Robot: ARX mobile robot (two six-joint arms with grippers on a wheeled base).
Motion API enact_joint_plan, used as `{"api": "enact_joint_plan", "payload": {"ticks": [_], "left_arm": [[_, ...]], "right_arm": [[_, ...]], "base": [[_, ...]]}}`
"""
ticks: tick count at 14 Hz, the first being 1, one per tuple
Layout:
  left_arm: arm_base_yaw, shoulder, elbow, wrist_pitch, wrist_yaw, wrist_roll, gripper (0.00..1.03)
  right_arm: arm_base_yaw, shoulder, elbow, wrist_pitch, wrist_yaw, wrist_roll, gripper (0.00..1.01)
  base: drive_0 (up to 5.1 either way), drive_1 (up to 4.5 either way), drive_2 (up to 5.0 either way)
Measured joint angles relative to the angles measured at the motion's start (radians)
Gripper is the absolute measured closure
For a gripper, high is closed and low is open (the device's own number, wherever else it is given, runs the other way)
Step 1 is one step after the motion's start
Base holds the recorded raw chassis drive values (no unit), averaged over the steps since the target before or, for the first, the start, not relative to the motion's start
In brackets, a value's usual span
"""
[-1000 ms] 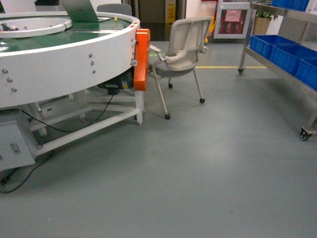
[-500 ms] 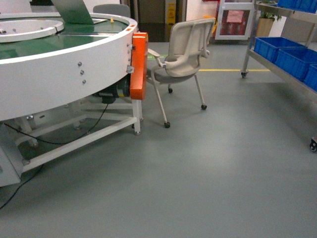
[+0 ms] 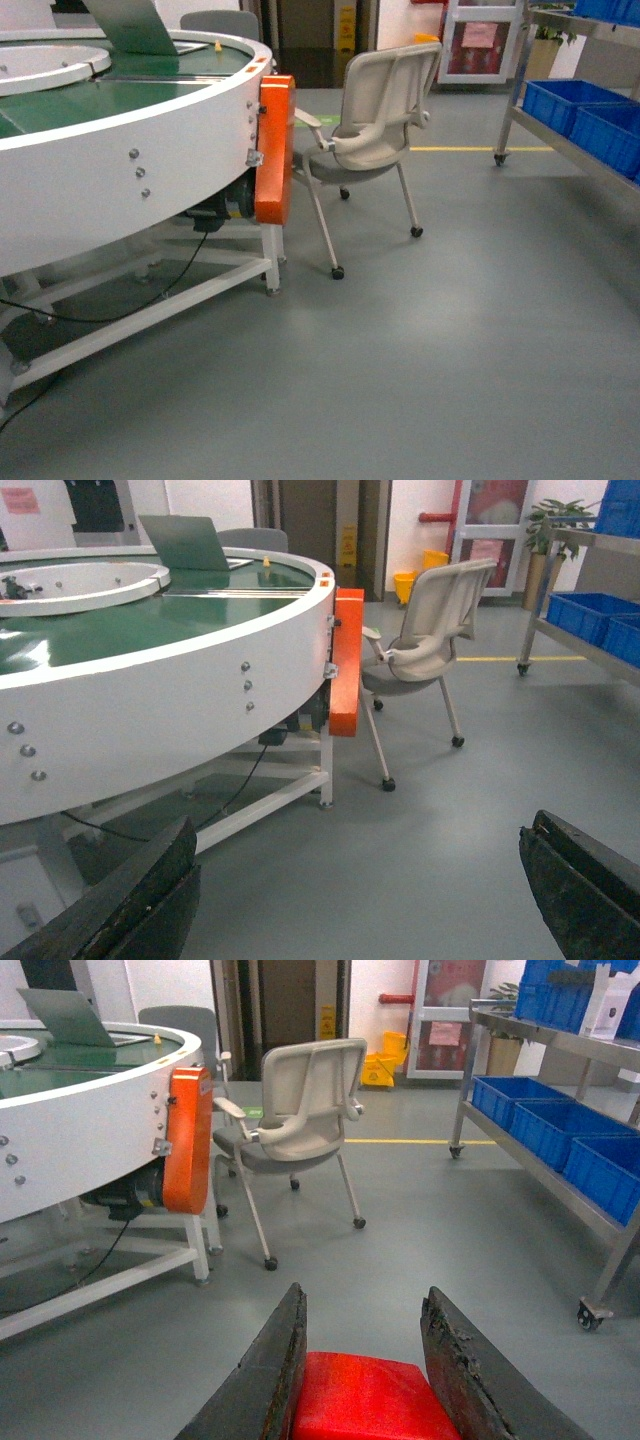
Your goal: Pick red block from blue box to shelf
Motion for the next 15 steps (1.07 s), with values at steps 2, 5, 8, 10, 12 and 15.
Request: {"api": "enact_joint_plan", "payload": {"ticks": [2, 5, 8, 10, 12, 15], "left_arm": [[0.0, 0.0, 0.0, -0.001, -0.003, 0.0, 0.05], [0.0, 0.0, 0.0, 0.001, -0.002, 0.0, 0.05], [0.0, 0.0, 0.0, -0.003, -0.001, 0.0, 0.05], [0.002, 0.0, 0.0, 0.002, -0.002, 0.0, 0.05], [0.001, 0.0, 0.0, -0.001, -0.002, 0.0, 0.05], [0.001, 0.0, 0.0, 0.001, 0.0, 0.0, 0.05]], "right_arm": [[0.0, 0.0, 0.0, -0.001, 0.0, 0.0, 0.73], [0.0, 0.0, 0.0, 0.002, 0.0, 0.0, 0.73], [0.0, 0.0, 0.0, -0.002, 0.0, 0.0, 0.73], [0.0, 0.0, 0.0, -0.003, 0.0, 0.0, 0.73], [0.0, 0.0, 0.0, -0.003, 0.0, 0.0, 0.73], [0.0, 0.0, 0.0, -0.003, 0.0, 0.0, 0.73]], "base": [[0.0, 4.14, -4.2], [0.0, 4.14, -4.2], [0.0, 4.14, -4.2], [0.0, 4.14, -4.2], [-1.8, -1.77, -1.8], [-1.8, -1.77, -1.8]]}}
